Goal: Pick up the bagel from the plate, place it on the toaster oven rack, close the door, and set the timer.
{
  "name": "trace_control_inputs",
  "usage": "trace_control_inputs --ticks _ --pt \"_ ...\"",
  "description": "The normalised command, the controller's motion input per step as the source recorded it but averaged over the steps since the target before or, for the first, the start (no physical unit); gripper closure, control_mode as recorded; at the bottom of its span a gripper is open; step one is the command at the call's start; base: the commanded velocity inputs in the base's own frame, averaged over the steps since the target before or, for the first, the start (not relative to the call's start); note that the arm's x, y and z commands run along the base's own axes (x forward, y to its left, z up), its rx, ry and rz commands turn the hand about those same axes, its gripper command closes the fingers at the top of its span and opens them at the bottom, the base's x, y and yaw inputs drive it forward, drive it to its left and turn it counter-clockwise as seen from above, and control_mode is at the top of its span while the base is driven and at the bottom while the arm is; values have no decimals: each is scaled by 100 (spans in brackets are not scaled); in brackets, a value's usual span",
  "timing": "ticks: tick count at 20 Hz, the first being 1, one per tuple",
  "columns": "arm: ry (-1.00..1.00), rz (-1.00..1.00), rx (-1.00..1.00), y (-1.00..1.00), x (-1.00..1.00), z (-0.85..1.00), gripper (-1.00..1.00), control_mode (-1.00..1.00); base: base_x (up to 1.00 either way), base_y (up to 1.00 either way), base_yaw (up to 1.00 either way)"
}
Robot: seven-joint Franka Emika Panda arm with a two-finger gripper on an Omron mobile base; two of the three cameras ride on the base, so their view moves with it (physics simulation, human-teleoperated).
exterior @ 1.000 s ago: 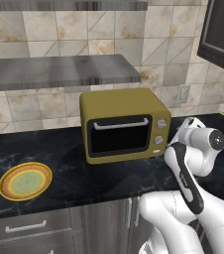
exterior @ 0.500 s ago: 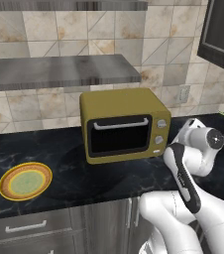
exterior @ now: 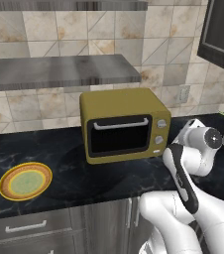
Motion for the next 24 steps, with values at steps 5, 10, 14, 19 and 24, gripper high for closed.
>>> trace_control_inputs --ticks 5,10,14,19,24 --pt "0 0 0 1 0 0 -100 -100 0 0 0" --pt "0 -4 2 12 0 0 -100 -100 0 0 0" --pt "1 -13 5 11 0 0 -100 -100 0 0 0" --pt "6 -18 9 1 0 0 -100 -100 0 0 0" --pt "8 -23 17 0 0 0 -100 -100 0 0 0"
